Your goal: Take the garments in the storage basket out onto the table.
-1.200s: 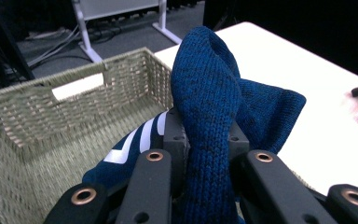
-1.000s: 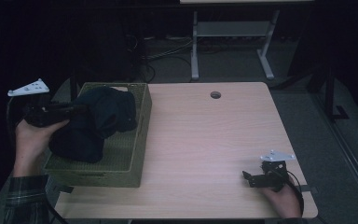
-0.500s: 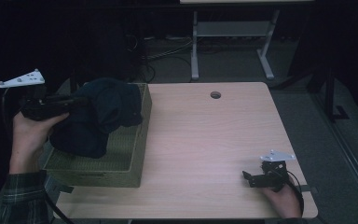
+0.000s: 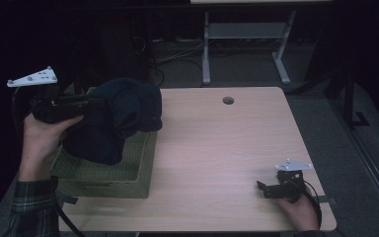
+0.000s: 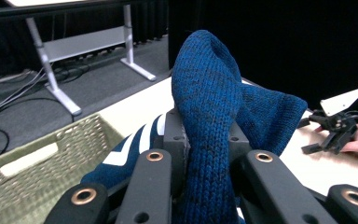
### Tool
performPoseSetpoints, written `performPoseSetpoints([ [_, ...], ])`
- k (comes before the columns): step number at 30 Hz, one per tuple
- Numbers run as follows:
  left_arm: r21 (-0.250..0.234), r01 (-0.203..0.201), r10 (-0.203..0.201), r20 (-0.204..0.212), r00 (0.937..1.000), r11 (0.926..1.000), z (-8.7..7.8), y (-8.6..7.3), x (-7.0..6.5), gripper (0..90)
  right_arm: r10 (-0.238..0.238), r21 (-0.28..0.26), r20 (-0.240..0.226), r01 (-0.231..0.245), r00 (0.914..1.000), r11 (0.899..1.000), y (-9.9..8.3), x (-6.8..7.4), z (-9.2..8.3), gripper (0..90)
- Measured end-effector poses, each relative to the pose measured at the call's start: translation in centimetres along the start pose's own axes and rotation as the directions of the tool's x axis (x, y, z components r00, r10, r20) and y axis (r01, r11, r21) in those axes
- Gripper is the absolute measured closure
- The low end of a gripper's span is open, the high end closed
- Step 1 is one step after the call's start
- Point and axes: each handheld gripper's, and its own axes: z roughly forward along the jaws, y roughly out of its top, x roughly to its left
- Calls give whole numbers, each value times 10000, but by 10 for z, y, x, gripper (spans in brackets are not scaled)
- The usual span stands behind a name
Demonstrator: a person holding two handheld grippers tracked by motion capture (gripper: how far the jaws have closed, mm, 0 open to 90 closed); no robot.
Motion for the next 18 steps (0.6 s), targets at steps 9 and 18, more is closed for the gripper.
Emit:
performPoseSetpoints([
  [9,-115,-220,225,495,9985,9997,16,13,-16,772,1,1,-1,-1,10000,10000,0,0,0,10],
  [18,-178,-406,423,1086,9932,9990,40,23,-34,773,-4,-3,-1,4,10000,10000,0,0,0,10],
])
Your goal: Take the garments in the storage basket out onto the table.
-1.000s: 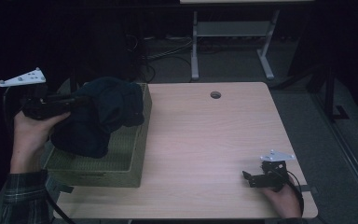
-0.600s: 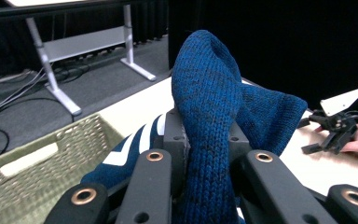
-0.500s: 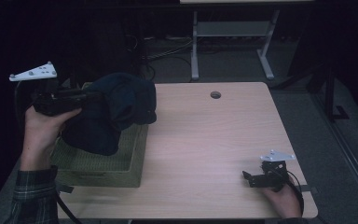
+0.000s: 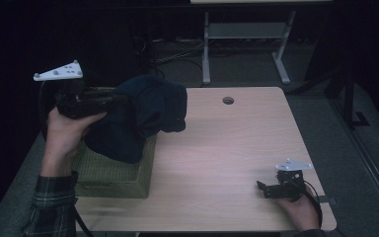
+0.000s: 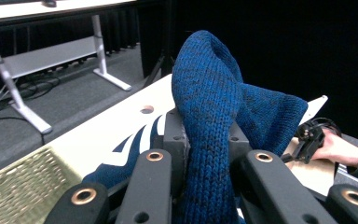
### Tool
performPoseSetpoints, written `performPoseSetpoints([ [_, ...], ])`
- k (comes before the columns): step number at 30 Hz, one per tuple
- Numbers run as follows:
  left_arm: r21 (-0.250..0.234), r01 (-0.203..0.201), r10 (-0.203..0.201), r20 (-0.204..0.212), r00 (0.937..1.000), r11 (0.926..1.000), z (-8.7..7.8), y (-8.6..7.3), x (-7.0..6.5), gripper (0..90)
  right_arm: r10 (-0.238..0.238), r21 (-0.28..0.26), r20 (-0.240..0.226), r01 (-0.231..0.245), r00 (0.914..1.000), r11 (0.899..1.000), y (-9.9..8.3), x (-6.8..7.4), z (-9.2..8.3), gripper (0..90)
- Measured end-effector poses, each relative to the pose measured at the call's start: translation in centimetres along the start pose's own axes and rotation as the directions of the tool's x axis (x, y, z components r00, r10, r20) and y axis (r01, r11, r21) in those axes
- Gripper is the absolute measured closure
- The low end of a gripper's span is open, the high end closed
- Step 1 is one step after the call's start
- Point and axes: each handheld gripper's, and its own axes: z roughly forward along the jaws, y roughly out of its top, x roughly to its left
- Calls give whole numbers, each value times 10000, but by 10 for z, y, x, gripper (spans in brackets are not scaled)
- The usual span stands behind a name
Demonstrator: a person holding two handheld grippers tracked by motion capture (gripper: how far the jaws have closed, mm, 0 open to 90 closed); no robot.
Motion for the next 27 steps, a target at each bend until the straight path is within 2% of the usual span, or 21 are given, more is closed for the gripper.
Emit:
performPoseSetpoints([
  [4,-65,-1,2,165,9999,10000,9,2,-5,773,1,2,0,-1,10000,10000,0,0,0,10],
  [12,-283,80,-57,814,9967,9996,36,2,-18,774,10,8,-1,-10,10000,10000,0,0,0,10],
  [17,-177,62,-41,1205,9927,9998,55,1,-27,774,6,3,-3,-6,10000,10000,0,0,0,10],
  [27,15,-48,45,1624,9867,10000,86,0,-45,776,-9,8,-1,9,10000,10000,0,0,0,10],
])
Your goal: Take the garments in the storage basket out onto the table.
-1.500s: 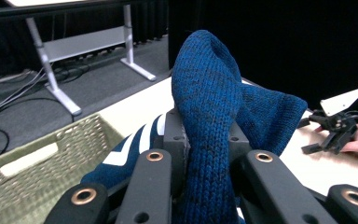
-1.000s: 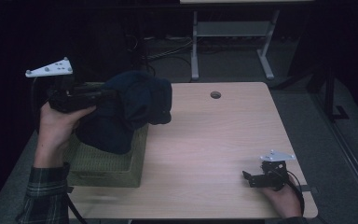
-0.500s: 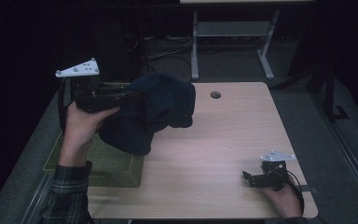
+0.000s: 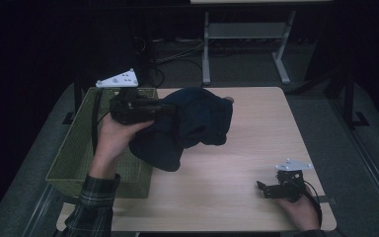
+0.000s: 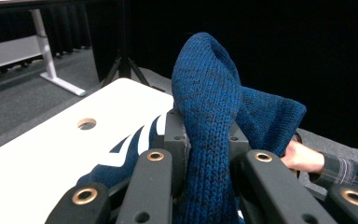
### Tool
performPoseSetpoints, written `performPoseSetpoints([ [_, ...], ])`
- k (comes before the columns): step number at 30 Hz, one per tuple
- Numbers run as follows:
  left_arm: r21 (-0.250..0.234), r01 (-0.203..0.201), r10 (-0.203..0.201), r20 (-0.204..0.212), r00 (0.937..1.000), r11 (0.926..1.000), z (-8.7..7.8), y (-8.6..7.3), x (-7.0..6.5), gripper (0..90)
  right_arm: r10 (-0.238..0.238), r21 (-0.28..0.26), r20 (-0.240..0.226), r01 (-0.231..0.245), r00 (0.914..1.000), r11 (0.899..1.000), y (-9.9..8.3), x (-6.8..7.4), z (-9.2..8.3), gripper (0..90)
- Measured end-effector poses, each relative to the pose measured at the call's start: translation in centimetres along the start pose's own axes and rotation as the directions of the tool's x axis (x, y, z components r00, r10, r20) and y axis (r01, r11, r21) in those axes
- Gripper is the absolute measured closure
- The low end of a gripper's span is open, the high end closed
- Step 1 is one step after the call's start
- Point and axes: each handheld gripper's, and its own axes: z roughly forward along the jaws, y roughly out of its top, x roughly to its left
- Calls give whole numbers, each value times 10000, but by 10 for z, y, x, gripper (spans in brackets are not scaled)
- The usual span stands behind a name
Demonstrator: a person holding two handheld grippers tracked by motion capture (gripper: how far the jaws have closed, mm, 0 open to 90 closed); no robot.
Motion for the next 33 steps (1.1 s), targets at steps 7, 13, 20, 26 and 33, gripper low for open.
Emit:
performPoseSetpoints([
  [7,98,8,-12,382,9993,10000,25,-2,-8,777,-10,0,-2,10,10000,10000,0,0,0,10],
  [13,44,203,-205,593,9980,9998,45,-6,-14,777,-6,0,-4,6,10000,10000,0,0,0,10],
  [20,100,414,-420,600,9973,9991,68,-16,-19,777,26,3,-25,-26,10000,10000,0,0,0,10],
  [26,317,484,-503,601,9969,9983,90,-27,-24,777,23,1,-27,-23,10000,10000,0,0,0,10],
  [33,516,747,-777,586,9953,9959,116,-43,-27,777,1,-11,-21,-1,10000,10000,0,0,0,10],
])
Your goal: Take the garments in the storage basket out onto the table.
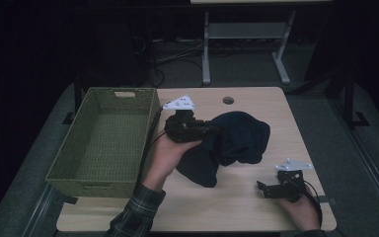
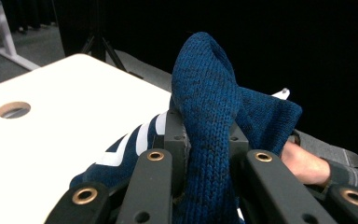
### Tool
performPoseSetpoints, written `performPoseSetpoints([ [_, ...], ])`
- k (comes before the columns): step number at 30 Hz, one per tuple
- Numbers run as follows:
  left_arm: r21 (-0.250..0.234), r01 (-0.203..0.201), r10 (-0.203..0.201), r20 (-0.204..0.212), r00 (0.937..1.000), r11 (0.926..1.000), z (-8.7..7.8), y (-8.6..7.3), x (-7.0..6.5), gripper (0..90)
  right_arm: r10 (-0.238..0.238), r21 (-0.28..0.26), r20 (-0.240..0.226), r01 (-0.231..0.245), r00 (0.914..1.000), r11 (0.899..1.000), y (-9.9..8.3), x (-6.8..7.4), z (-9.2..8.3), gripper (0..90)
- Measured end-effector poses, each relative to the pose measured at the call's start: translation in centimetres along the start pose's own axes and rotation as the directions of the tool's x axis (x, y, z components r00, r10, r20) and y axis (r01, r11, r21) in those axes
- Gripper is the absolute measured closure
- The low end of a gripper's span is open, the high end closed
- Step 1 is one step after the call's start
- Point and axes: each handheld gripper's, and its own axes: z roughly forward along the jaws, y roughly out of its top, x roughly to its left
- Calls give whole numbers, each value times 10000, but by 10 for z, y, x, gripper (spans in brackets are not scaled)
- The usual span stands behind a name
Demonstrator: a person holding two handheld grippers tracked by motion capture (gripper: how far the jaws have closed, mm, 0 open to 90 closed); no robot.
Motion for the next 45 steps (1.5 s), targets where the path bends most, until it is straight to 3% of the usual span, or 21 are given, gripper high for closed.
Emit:
performPoseSetpoints([
  [17,503,802,-809,128,9966,9955,50,-36,11,776,-35,18,-68,35,10000,10000,0,0,0,10],
  [24,629,1197,-1208,141,9926,9908,59,-48,20,776,-57,21,-72,58,10000,10000,0,0,0,10],
  [35,1034,1267,-1211,-591,9909,9865,61,-62,37,773,-27,33,-71,28,10000,10000,0,1,0,10],
  [45,1347,1454,-1292,-1221,9841,9802,66,-74,51,772,-44,38,-53,44,10000,10000,0,0,0,10],
])
